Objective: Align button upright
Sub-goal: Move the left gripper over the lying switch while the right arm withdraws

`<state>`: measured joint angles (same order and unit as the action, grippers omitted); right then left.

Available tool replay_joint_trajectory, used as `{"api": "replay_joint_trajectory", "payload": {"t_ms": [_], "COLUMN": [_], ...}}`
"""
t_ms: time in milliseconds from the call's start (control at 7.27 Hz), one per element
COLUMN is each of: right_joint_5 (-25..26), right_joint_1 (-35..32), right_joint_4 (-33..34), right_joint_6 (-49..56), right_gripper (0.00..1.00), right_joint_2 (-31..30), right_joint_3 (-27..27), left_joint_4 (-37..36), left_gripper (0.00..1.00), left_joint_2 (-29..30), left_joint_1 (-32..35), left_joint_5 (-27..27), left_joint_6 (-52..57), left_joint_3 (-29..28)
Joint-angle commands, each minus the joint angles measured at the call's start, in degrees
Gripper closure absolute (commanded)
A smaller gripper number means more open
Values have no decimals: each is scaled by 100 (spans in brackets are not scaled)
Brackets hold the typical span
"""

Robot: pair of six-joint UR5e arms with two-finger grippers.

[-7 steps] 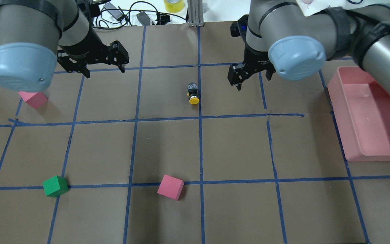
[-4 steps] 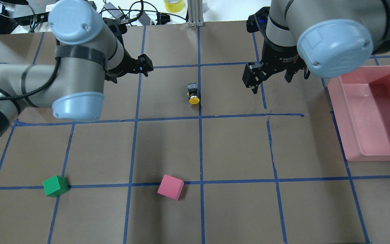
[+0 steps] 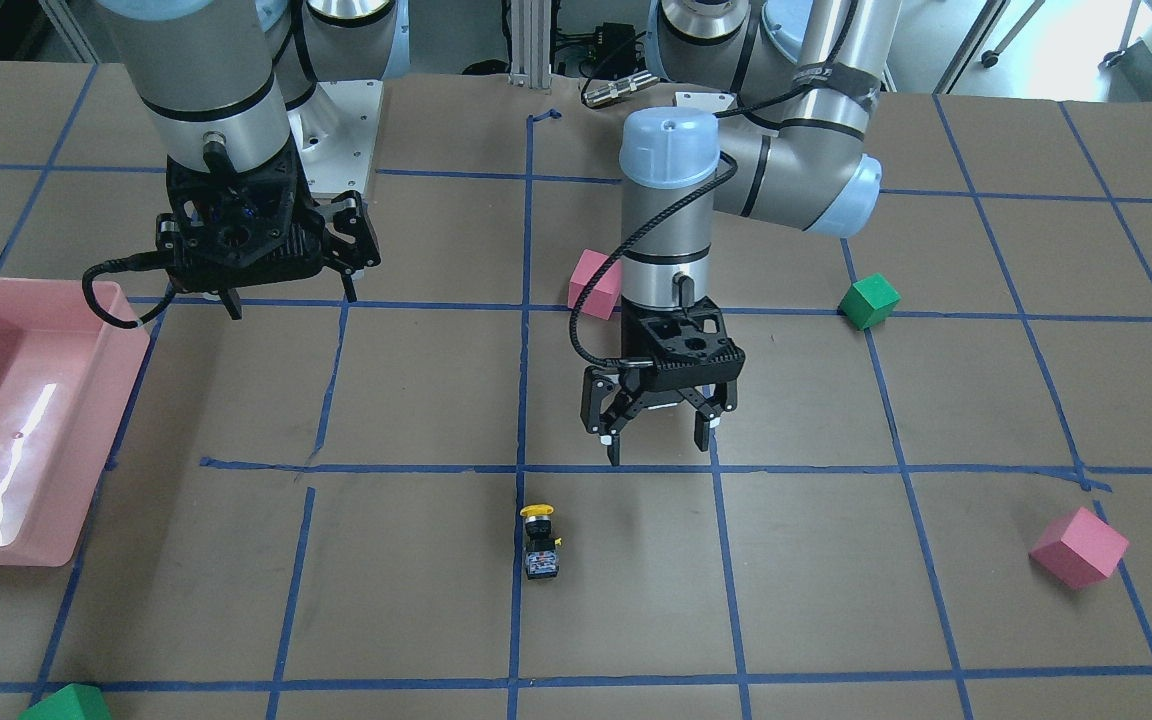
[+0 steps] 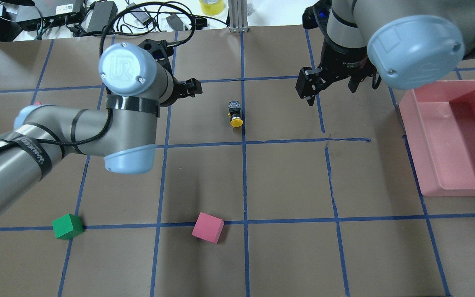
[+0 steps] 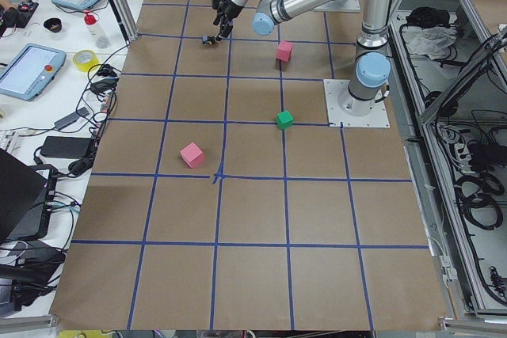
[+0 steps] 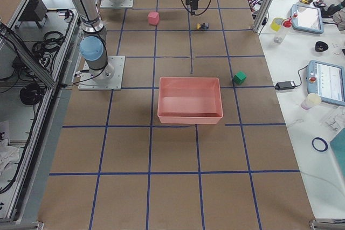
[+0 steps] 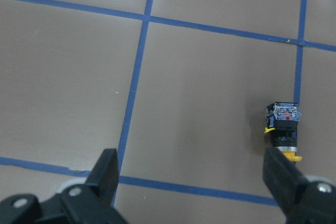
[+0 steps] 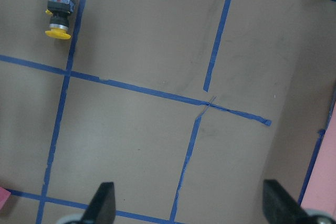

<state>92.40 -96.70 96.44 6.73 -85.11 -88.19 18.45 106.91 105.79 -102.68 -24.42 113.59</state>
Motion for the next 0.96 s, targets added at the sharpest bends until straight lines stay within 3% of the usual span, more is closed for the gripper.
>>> {"api": "replay_joint_trajectory", "payload": {"t_ms": [0,412,825], "right_joint_5": [-20,33,-55], "right_joint_1": [73,90,361], "right_joint_4": [7,-45,-273], "right_joint_6": [-136,-128,-31], "right_gripper": [0,0,0], "right_joint_2": [-67,-163,-242], "right_joint_3": [109,145,136], "left_joint_4": [-883,-1966,-2030], "left_gripper": [6,10,11], "left_joint_2": [566,1322,1736], "left_joint_1": [415,811,1014], "left_joint_5": [-226,-217,-217], "left_joint_6": [-239,-90,654], "left_joint_3": [75,137,94]}}
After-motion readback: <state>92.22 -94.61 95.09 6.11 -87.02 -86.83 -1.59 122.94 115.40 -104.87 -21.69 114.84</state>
